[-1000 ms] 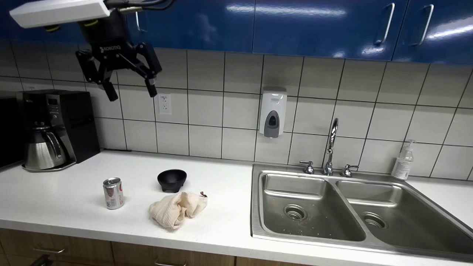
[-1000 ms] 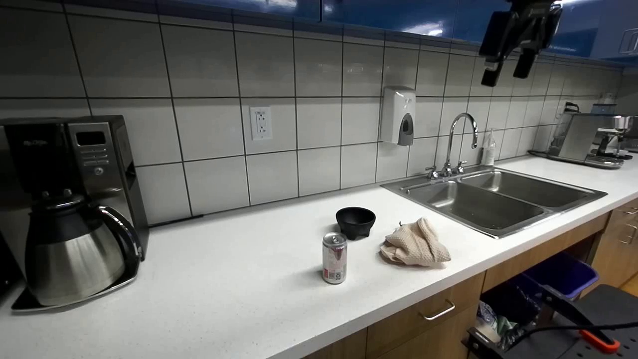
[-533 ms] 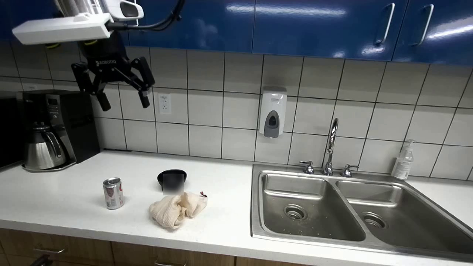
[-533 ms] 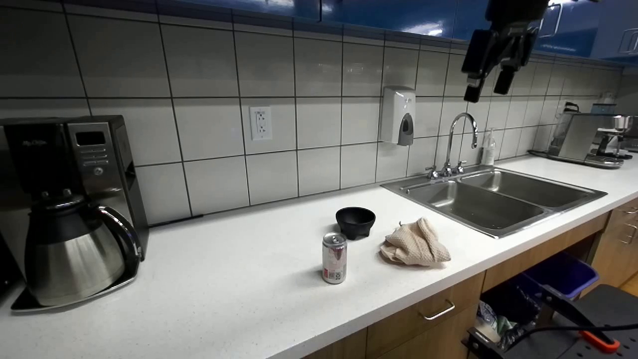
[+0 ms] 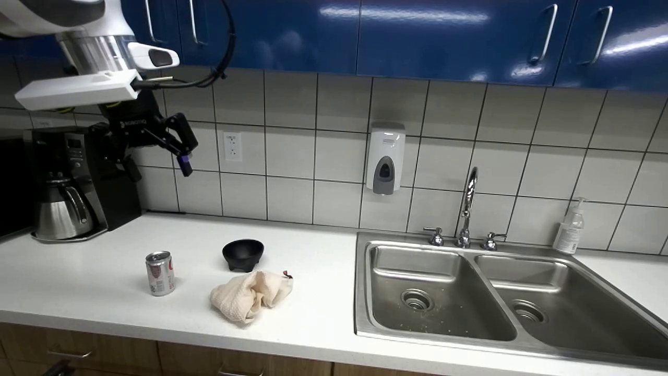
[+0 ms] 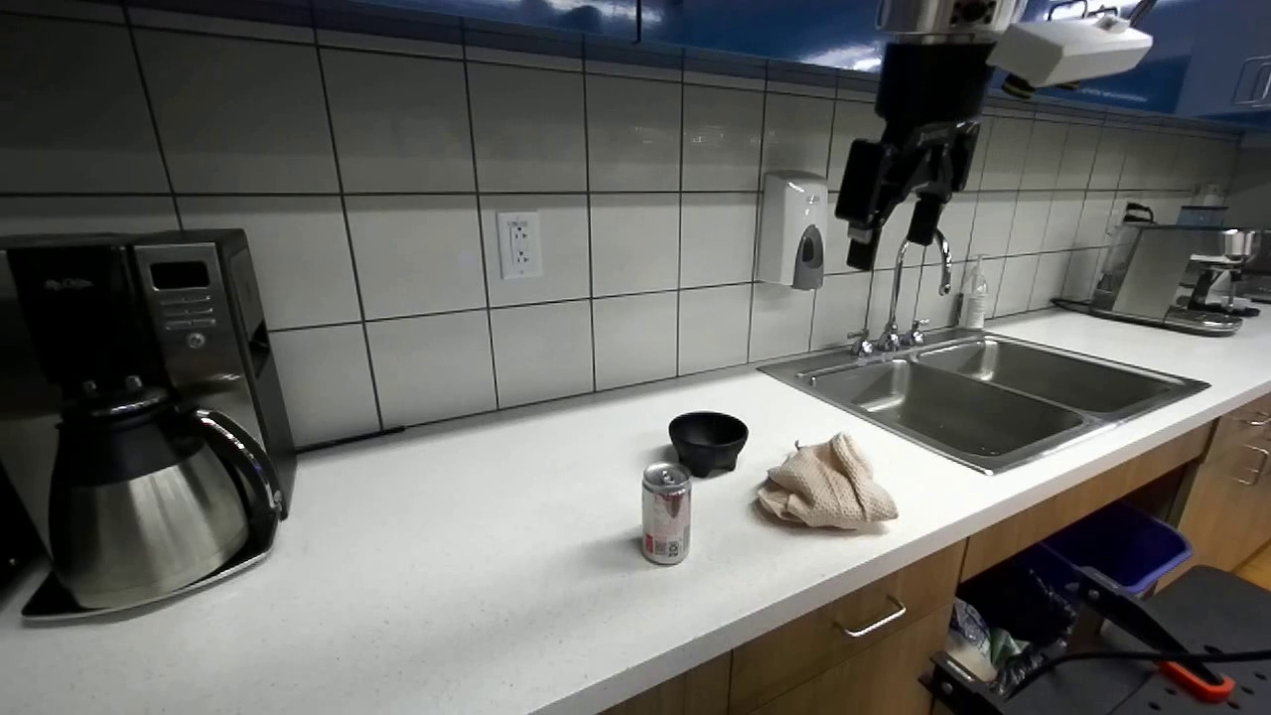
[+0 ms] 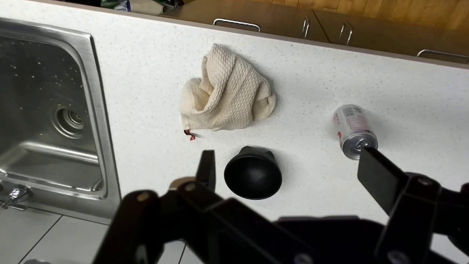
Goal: Put the can in the bowl
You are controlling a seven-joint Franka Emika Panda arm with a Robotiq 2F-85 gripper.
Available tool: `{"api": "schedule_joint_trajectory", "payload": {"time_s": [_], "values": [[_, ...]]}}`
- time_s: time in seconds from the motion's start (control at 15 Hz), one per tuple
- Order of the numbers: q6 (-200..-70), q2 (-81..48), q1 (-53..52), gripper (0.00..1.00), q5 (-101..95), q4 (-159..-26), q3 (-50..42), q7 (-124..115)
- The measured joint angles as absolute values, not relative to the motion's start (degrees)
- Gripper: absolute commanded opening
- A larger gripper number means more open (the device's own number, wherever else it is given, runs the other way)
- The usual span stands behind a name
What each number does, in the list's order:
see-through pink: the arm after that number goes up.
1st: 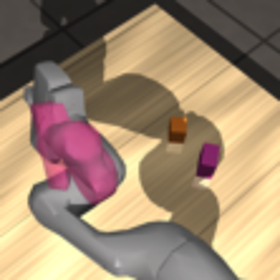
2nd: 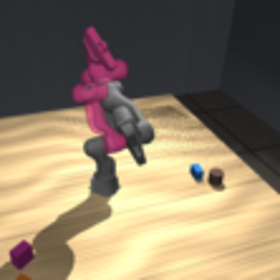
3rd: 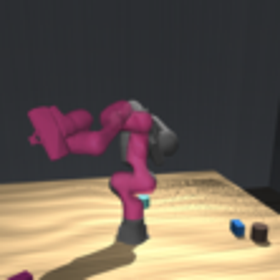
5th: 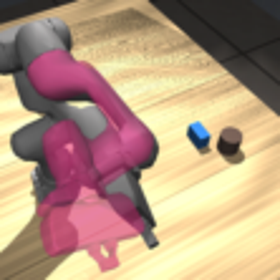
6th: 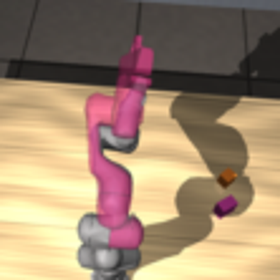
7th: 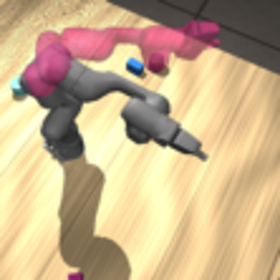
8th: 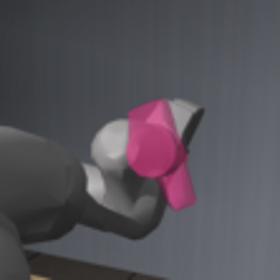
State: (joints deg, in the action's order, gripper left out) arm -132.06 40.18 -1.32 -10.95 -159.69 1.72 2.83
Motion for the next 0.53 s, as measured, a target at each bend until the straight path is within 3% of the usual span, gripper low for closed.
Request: {"api": "schedule_joint_trajectory", "payload": {"time_s": [0.53], "values": [[-141.2, 27.7, -1.5, 1.00, -11.0, -159.7, 8.4, -6.7]]}}
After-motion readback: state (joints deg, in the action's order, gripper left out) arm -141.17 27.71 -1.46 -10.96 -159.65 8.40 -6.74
